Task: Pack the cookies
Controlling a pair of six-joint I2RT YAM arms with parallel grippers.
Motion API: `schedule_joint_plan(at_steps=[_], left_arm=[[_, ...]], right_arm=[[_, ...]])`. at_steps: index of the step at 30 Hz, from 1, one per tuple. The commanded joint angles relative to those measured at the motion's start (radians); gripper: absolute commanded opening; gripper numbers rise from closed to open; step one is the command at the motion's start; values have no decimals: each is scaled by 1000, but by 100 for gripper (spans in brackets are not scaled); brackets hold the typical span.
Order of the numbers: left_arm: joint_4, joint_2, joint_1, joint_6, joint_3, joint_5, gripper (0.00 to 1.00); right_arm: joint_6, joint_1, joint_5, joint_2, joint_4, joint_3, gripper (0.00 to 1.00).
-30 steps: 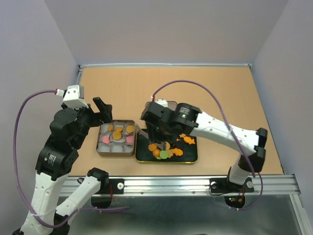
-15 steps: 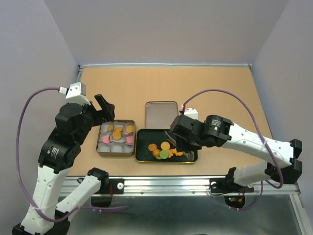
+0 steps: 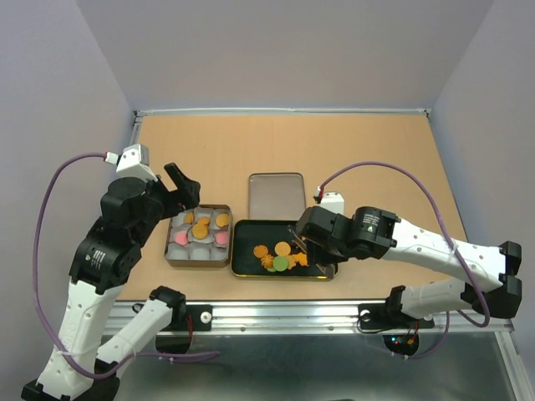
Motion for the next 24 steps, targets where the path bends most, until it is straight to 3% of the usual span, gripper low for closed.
schedule_joint_plan(at_steps=[1, 8, 24], left_arm=[[25, -14, -5, -12, -2, 11, 99], [2, -60, -4, -6, -19, -12, 99], [15, -55, -5, 31, -51, 19, 99]], right_arm=[[-11, 3, 13, 50, 120, -8, 52], [-37, 0, 11, 164, 134, 16, 51], [0, -29, -13, 187, 106, 21, 52]])
